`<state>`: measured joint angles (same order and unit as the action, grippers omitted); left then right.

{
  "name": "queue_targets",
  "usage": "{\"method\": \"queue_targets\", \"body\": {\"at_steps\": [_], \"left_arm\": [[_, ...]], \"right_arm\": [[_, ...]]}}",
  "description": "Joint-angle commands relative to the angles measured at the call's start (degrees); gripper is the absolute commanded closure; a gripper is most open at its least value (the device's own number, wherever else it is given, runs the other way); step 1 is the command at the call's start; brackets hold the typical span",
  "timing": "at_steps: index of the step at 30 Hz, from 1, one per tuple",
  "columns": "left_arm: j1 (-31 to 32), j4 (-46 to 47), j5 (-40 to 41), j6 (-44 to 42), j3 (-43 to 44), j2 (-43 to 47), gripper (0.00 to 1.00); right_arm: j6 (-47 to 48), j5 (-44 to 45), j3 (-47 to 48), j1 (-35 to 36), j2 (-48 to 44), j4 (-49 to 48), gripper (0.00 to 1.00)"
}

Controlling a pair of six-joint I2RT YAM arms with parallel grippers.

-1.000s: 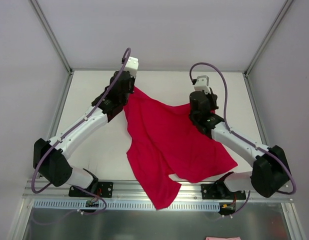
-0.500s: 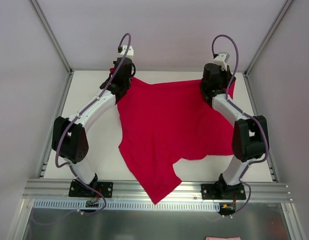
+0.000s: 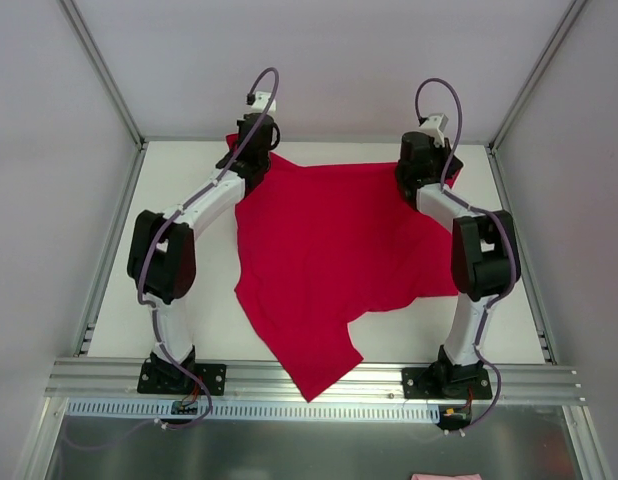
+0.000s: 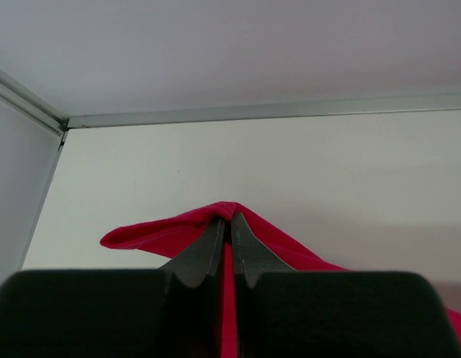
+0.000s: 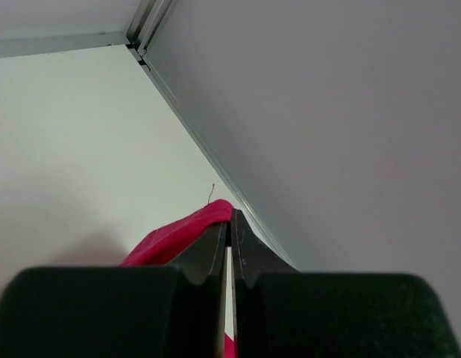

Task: Fold and stack the t-shirts
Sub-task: Flatten out the tshirt, then grap the side of the flattened tshirt furthest away from the robot with both arms

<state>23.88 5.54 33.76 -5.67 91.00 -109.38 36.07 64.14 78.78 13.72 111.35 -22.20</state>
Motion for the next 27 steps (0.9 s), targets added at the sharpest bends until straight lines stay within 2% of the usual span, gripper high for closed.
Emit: {"method": "queue_targets", "body": {"at_steps": [1, 10, 13, 14, 17, 27], "left_arm": [[-0.85, 4.65, 2.28, -1.01, 3.56, -2.06, 1.00], [-1.38, 4.57, 3.07, 0.13, 7.08, -8.12, 1.00], [-1.91, 4.48, 4.38, 0.84, 7.70, -9.79, 1.00], [-2.08, 4.83, 4.39, 1.27, 7.61, -10.23, 1.00], [-2.78, 5.71, 3.86, 2.41, 7.09, -10.76, 1.00], [-4.72, 6.50, 1.31, 7.87, 7.44, -12.78, 1.00]], "right_arm": [[-3.02, 0.81, 2.52, -0.79, 0.71, -5.14, 0.99], [-7.77, -4.02, 7.26, -2.46, 5.18, 0.74, 0.99], [-10.05, -8.40, 10.58, -3.25, 7.03, 5.30, 0.99], [-10.67, -13.20, 11.56, -3.87, 7.39, 6.89, 0.99], [-12.87, -19.72, 15.07, -4.83, 9.49, 10.32, 0.99], [-16.65, -31.70, 27.03, -9.05, 16.09, 19.02, 0.99]]}}
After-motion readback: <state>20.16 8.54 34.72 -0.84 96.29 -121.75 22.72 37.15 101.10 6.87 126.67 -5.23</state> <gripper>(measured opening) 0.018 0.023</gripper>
